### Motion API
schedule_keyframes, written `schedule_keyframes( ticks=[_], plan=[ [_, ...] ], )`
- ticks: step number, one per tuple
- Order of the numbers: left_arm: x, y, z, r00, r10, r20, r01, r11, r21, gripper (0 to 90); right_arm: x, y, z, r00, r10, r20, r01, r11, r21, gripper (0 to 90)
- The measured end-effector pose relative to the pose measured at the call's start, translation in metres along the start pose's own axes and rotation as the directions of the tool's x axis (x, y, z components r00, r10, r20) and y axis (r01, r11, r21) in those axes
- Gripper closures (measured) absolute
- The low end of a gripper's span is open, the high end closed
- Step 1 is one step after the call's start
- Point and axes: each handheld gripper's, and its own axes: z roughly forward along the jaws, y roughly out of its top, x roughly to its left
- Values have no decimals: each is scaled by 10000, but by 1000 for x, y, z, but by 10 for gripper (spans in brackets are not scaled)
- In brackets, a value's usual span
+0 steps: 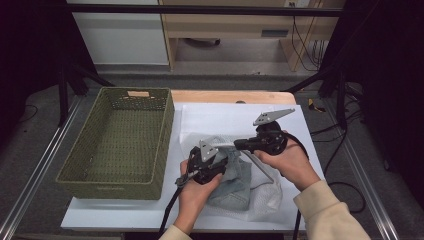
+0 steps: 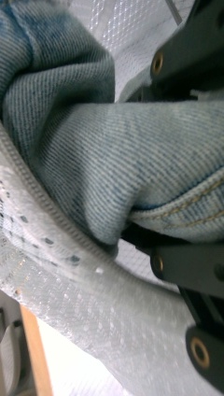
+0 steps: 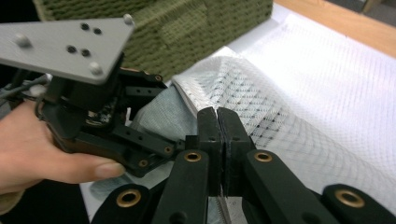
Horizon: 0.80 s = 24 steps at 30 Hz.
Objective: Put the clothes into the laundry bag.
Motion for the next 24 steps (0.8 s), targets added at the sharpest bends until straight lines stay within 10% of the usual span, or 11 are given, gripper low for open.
schedule_keyframes(
  ticks=[8,24],
  plan=[
    [2,-1,-1,9993,93,349,-89,9999,-117,219,-7,-8,18,9995,215,234,-218,9997,125,894],
    [9,6,-39,9973,384,625,-313,9934,-1108,250,7,8,18,10000,-65,-24,65,9998,-193,894]
  ],
)
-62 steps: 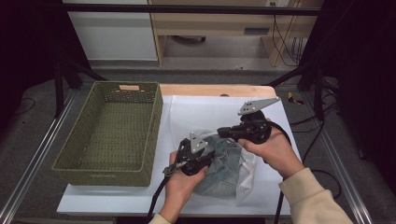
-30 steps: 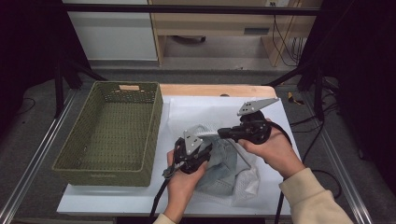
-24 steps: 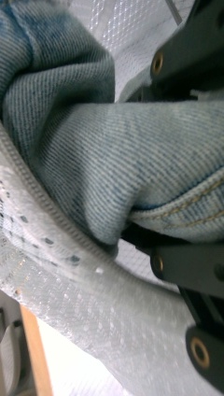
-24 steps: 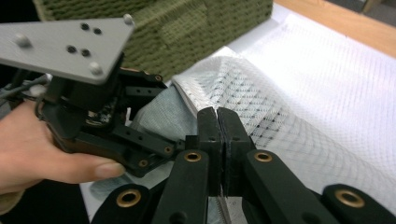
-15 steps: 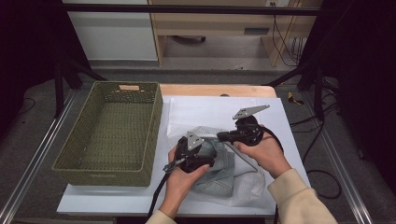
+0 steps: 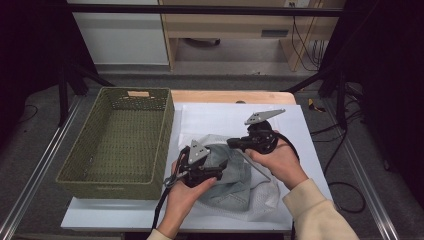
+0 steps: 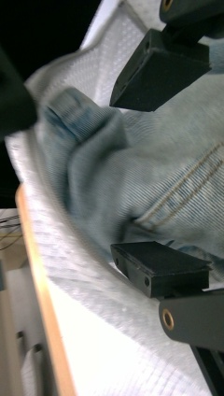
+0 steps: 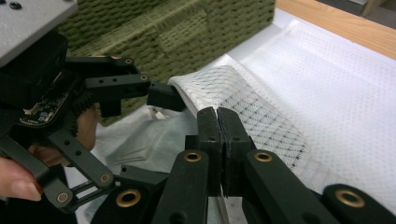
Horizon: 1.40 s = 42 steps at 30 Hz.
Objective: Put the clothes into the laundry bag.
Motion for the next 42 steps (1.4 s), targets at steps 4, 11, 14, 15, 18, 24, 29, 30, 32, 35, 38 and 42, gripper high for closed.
schedule_keyframes(
  ticks=[4,11,14,15,18,24,29,30,32,35,38,42],
  plan=[
    [-5,0,-13,9992,196,358,-193,9998,-99,248,8,2,-2,9997,-164,-183,163,9998,-66,894],
    [-12,-8,-46,9976,498,483,-485,9985,-273,264,17,-2,-6,9982,-328,-497,322,9994,-135,894],
    [-13,-16,-62,9966,679,477,-670,9975,-212,267,20,-4,-3,9976,-377,-578,369,9992,-152,894],
    [-13,-21,-67,9960,756,472,-751,9971,-115,267,21,-4,-2,9976,-342,-605,334,9993,-155,894],
    [-10,-36,-79,9971,615,457,-625,9978,209,268,23,-5,4,9970,-343,-691,339,9994,-57,894],
    [-6,-57,-96,9982,436,414,-457,9976,512,268,31,-9,17,9951,-375,-909,385,9992,89,894],
    [-6,-71,-98,9985,294,456,-327,9968,731,289,39,-12,20,9927,-421,-1133,434,9990,91,894],
    [-7,-74,-98,9987,221,458,-252,9973,690,299,41,-13,19,9924,-416,-1156,431,9990,104,894],
    [-11,-77,-98,9981,223,571,-263,9972,698,342,43,-15,17,9914,-515,-1201,528,9986,83,894],
    [-18,-79,-96,9960,217,863,-289,9961,833,420,45,-18,12,9914,-496,-1213,509,9987,84,894],
    [-24,-81,-90,9937,215,1103,-327,9944,1007,562,42,-20,10,9916,-439,-1218,462,9988,166,894],
    [-29,-83,-82,9882,220,1519,-416,9910,1272,715,39,-23,6,9916,-382,-1234,395,9992,79,894]
  ],
)
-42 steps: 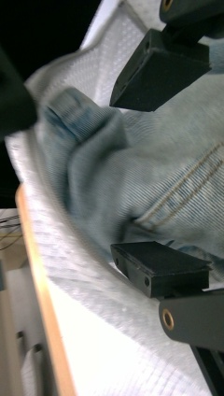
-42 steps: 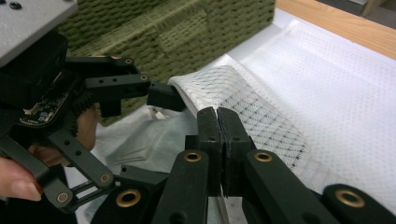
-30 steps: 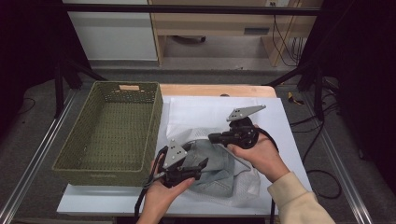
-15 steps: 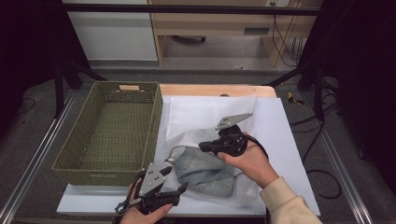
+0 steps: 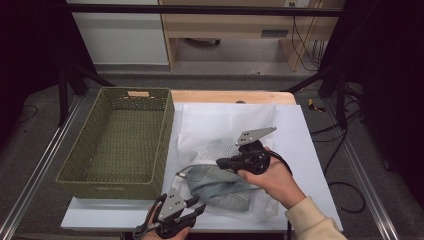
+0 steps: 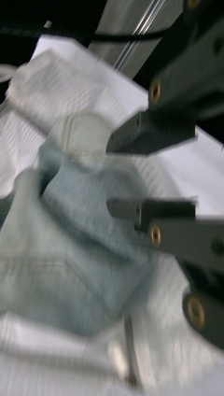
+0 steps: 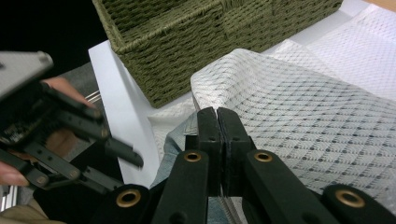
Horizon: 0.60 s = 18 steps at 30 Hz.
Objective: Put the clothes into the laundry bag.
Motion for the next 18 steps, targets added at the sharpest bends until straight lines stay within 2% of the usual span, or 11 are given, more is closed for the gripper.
schedule_keyframes(
  ticks=[2,6,9,18],
  plan=[
    [0,-1,2,9999,-17,108,16,10000,50,805,-1,-1,-1,10000,60,0,-60,10000,-20,894],
    [1,-5,7,9998,79,183,-86,9990,428,898,-3,-2,0,9999,106,-39,-106,9999,-49,894],
    [2,-8,12,9997,29,263,-47,9975,704,900,-5,-3,0,9999,135,-58,-136,9999,-42,894],
    [-7,-3,33,9988,240,433,-284,9941,1050,900,-8,-6,-1,9998,214,-16,-215,9998,-57,894]
  ],
)
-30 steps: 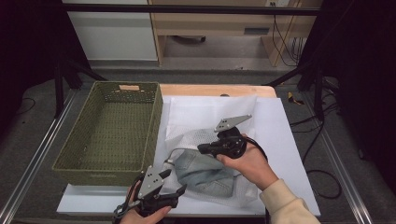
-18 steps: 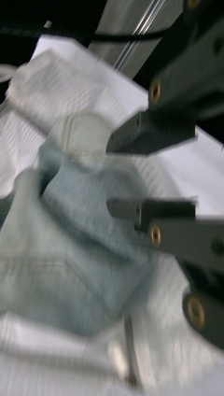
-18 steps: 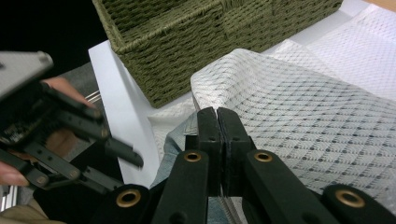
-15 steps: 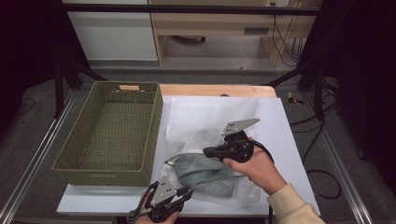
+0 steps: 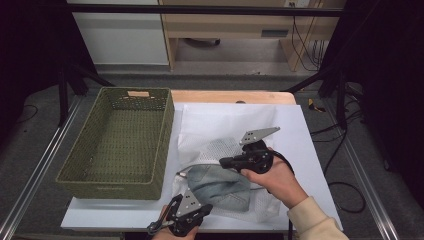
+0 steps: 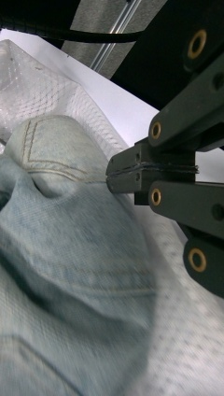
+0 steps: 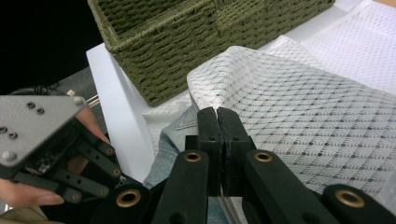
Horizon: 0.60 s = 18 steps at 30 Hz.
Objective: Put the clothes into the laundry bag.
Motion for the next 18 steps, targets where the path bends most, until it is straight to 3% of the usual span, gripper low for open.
schedule_keyframes(
  ticks=[2,18],
  plan=[
    [-1,3,6,10000,36,-77,-34,9998,171,900,-1,0,0,10000,11,13,-11,10000,-30,894],
    [12,23,33,9951,-311,-935,281,9991,-328,900,-3,-1,-5,10000,62,58,-62,9999,-92,894]
  ],
)
